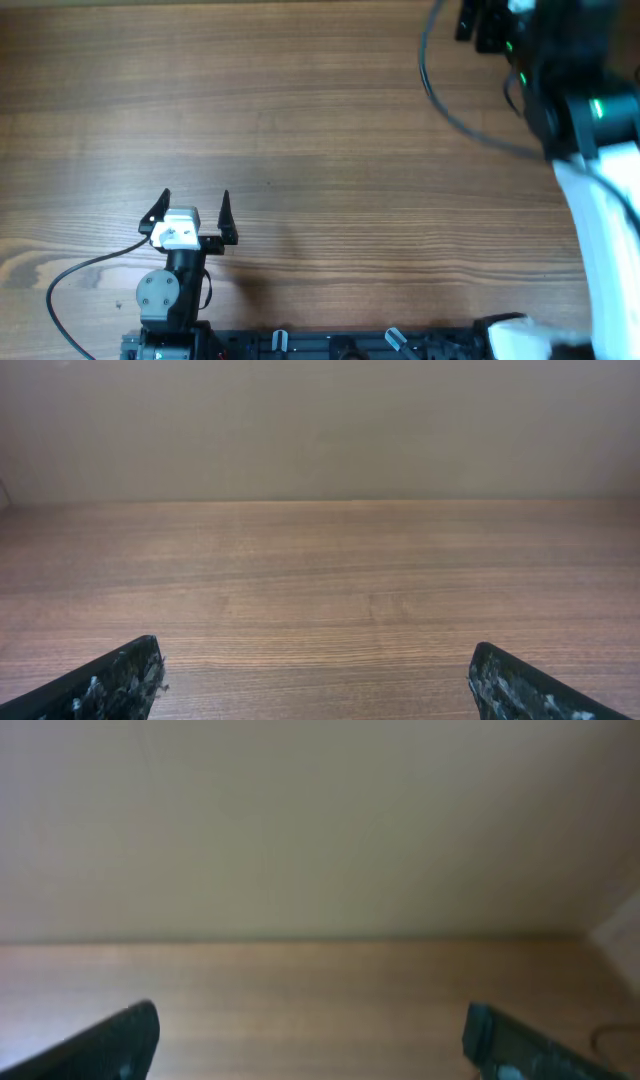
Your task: Untangle cables
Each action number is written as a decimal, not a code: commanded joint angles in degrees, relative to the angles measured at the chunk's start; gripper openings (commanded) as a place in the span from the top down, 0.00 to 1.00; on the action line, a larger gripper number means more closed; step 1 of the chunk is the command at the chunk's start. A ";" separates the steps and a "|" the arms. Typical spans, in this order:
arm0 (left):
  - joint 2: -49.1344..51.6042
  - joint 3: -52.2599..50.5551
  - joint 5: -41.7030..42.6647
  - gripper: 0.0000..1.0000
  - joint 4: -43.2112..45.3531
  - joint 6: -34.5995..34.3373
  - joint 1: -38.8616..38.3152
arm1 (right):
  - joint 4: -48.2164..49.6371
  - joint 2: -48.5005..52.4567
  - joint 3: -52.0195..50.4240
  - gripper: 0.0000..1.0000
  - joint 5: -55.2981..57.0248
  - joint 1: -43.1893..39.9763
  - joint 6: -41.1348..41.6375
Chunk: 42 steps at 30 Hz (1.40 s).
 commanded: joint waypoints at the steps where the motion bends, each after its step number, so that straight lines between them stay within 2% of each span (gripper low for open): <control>1: -0.50 -0.35 0.68 0.00 -0.04 0.87 0.44 | 8.61 -8.94 -13.49 0.00 -0.46 -0.02 -2.54; 6: -0.50 -0.35 0.68 0.00 -0.04 0.85 0.44 | 18.88 -17.66 -25.68 0.00 -7.65 -2.29 -3.50; 14: -0.50 -0.35 0.68 0.00 -0.04 0.87 0.44 | 22.34 -27.78 -35.32 0.00 -11.56 -5.60 -3.54; 23: -0.50 -0.35 0.68 0.00 -0.04 0.85 0.44 | 35.76 -43.50 -54.77 0.00 -14.08 -5.97 -3.04; 42: -0.50 -0.35 0.68 0.00 -0.04 0.85 0.44 | 42.12 -67.08 -76.24 0.00 -16.55 -5.97 -3.06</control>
